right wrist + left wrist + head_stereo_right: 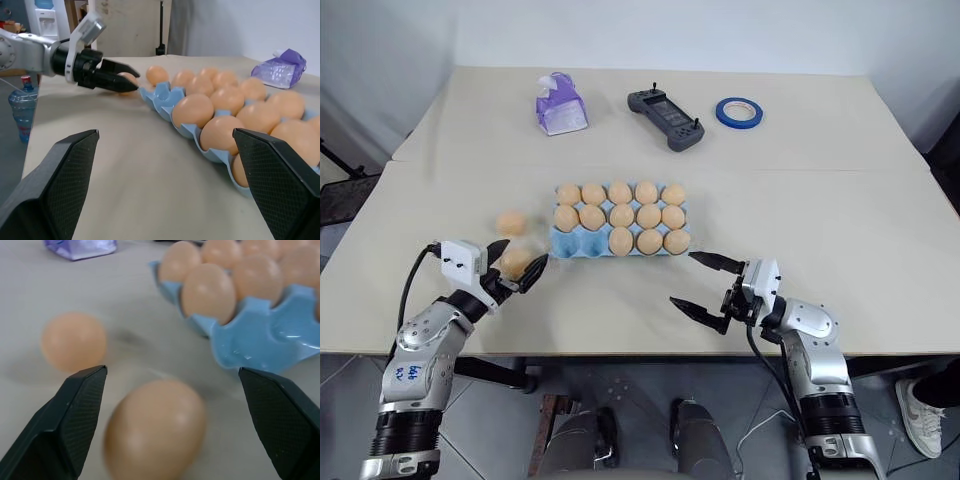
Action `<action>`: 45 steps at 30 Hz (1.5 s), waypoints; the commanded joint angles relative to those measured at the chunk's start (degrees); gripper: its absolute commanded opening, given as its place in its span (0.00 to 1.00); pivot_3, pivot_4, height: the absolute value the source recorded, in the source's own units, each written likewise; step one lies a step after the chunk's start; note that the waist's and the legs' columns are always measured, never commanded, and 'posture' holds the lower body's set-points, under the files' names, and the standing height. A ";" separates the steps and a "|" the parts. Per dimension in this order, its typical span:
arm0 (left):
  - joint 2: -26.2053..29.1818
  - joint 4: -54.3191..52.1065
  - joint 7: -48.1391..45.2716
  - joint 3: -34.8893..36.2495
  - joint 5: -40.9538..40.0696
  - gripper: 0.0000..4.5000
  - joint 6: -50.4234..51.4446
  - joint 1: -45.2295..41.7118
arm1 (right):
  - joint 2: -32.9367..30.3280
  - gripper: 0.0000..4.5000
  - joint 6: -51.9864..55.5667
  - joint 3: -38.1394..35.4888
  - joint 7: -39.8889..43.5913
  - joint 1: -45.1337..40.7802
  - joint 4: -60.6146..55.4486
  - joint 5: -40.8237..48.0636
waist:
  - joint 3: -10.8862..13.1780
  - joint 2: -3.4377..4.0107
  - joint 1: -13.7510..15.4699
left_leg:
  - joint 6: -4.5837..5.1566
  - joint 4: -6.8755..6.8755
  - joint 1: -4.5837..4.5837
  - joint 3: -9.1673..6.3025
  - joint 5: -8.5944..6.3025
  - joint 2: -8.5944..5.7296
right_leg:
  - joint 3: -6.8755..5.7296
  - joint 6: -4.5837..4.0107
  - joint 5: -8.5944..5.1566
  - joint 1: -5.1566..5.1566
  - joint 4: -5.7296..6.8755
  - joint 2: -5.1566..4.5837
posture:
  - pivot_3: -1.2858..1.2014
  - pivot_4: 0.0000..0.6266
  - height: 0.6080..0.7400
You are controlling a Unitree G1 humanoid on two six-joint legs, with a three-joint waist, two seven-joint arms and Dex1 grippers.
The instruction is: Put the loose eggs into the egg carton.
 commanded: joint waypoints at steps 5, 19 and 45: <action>0.19 -0.71 0.14 0.30 0.00 0.91 0.64 -0.33 | 0.61 1.00 -1.10 0.35 -0.94 -0.53 -0.95 0.25 | 0.00 0.00 0.03 | 0.00 -0.05 -0.02 0.00 0.00 0.02 | 0.06 0.08 0.02 -0.03 -0.01 0.00 | 0.52 0.24 1.00; 2.51 -4.69 -7.96 1.43 -4.13 0.42 -4.51 -1.58 | 0.36 1.00 -0.85 0.66 -2.05 0.94 -1.71 -0.25 | 0.00 0.00 -0.02 | 0.00 -0.05 -0.03 0.00 0.00 0.02 | 0.05 0.07 0.02 -0.04 -0.01 0.01 | 0.52 0.24 1.00; -2.97 12.18 -17.33 -13.80 1.81 1.00 -5.44 -23.12 | -0.59 1.00 -0.91 -1.32 -7.58 6.36 -7.88 0.03 | 0.00 0.01 1.34 | 0.09 0.63 -0.02 0.14 0.03 0.03 | -0.11 0.08 -0.01 0.00 0.35 0.06 | 0.52 0.24 1.00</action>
